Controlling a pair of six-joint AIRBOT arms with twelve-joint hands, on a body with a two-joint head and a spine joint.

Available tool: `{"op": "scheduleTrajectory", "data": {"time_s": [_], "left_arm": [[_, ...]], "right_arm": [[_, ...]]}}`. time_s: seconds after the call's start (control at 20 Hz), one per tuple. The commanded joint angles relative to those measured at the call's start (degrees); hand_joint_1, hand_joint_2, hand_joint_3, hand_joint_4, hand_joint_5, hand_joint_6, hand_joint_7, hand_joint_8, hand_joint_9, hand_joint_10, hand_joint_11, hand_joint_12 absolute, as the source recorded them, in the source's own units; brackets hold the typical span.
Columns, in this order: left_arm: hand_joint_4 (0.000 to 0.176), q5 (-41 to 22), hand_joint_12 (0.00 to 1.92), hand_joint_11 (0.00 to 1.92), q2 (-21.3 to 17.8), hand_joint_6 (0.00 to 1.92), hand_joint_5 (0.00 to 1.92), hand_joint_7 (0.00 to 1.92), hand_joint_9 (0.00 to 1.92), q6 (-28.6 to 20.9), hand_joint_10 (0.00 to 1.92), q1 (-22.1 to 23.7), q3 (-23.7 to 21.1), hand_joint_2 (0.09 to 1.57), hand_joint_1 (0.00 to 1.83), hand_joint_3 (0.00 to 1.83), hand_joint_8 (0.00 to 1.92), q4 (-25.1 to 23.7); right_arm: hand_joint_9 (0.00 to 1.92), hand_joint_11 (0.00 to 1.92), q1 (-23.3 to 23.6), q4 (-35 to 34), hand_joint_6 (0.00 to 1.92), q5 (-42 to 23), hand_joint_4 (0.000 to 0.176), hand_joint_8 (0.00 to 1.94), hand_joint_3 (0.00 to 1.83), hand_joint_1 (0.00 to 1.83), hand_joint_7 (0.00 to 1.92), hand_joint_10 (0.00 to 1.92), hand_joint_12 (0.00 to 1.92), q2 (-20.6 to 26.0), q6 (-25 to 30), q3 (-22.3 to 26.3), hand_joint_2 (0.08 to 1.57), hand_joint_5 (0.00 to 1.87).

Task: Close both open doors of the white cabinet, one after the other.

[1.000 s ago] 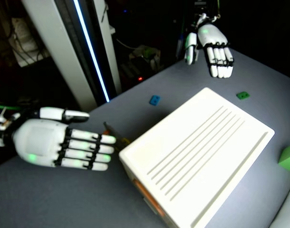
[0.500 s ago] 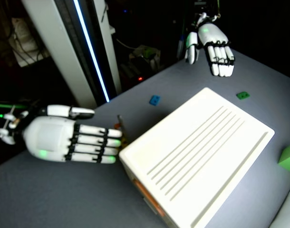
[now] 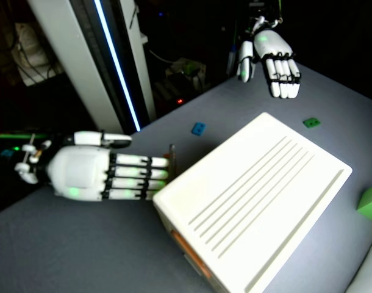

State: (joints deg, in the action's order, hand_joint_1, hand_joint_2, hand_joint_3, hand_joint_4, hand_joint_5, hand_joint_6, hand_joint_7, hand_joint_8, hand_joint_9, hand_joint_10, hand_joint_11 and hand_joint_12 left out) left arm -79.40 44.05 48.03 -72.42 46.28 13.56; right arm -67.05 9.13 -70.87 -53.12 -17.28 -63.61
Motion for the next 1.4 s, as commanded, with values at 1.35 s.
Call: {"op": "scheduleTrajectory", "data": {"time_s": [1.35], "left_arm": [[0.000, -10.75, 0.79, 0.00, 0.84, 0.00, 0.15, 0.16, 0.19, -2.25, 0.00, -0.44, 0.29, 1.51, 0.17, 0.00, 0.00, 1.70]], "right_arm": [[0.11, 0.11, -1.25, -8.62, 0.01, -23.31, 0.018, 0.02, 0.00, 0.00, 0.12, 0.02, 0.03, 2.61, 4.92, 1.09, 1.34, 0.10]]}}
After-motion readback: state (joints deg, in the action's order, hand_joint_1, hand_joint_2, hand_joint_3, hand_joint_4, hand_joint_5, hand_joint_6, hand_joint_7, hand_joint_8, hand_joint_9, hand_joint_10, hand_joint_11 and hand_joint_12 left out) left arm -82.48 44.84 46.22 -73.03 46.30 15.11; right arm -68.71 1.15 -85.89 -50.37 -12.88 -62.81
